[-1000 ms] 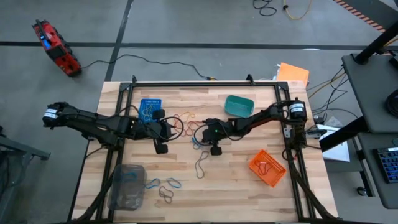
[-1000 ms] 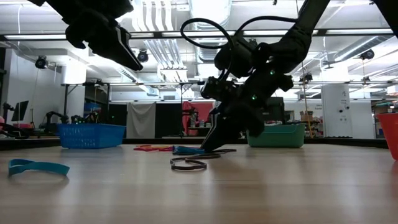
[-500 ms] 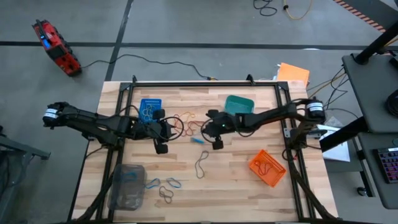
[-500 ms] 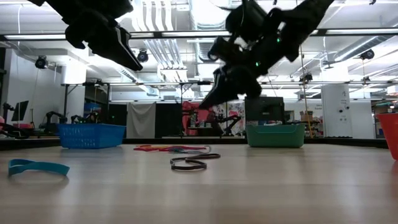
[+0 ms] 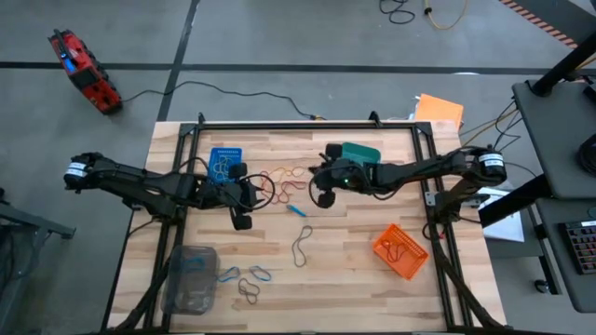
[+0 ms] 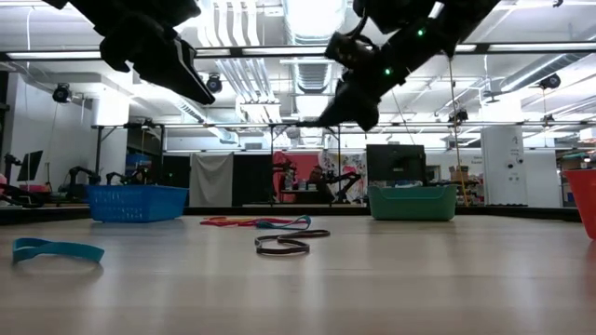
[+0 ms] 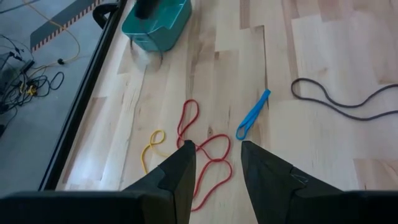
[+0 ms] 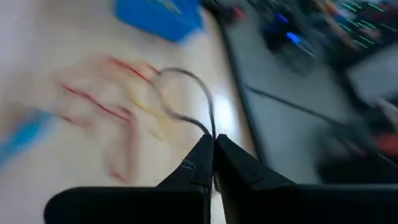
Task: Sort rubber bands into baskets
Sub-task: Put the violet rubberband into the green bin
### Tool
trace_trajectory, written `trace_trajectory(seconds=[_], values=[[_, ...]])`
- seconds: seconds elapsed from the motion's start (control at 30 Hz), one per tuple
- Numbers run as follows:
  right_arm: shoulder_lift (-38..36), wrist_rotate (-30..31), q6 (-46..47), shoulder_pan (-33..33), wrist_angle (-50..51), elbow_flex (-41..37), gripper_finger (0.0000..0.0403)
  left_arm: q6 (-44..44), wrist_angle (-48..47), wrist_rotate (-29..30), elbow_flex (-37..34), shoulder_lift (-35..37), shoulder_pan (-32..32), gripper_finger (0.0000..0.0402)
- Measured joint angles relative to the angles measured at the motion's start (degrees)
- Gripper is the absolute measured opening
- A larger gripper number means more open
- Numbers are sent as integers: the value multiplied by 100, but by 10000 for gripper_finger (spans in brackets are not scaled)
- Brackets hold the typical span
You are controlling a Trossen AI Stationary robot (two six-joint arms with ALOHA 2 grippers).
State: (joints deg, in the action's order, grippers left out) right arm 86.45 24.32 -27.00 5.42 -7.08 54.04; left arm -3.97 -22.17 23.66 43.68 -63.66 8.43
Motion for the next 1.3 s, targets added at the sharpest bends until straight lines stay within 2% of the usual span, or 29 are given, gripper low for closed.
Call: trace_trajectory(seconds=[0.17, 0.23, 0.3, 0.5, 0.6, 0.8, 0.97, 1.13, 1.3], values=[[-54, 1677, 108, 98, 559, 0, 8, 0, 23, 2, 0, 0, 0, 113], [-54, 2108, 373, 178, 946, 0, 8, 0, 25, 2, 0, 0, 0, 113], [-54, 2259, 766, 304, 1328, 1, 8, 0, 31, 0, 0, 0, 0, 113], [-64, 2225, 2209, 737, 2647, 4, 8, 0, 35, 0, 0, 0, 0, 113], [-96, 2028, 2501, 851, 3025, 2, 8, 0, 37, 0, 0, 0, 0, 113], [-132, 861, 2901, 1170, 3096, 4, 9, 0, 38, 0, 0, 0, 0, 113], [-132, 767, 3303, 1429, 3187, 3, 9, 1, 41, 0, 0, 0, -2, 113], [-147, 390, 3471, 1621, 3294, 4, 11, 0, 39, 0, 0, 0, 0, 113], [-159, 259, 3670, 1709, 3415, 4, 33, 2, 40, 0, 0, 0, -2, 113]])
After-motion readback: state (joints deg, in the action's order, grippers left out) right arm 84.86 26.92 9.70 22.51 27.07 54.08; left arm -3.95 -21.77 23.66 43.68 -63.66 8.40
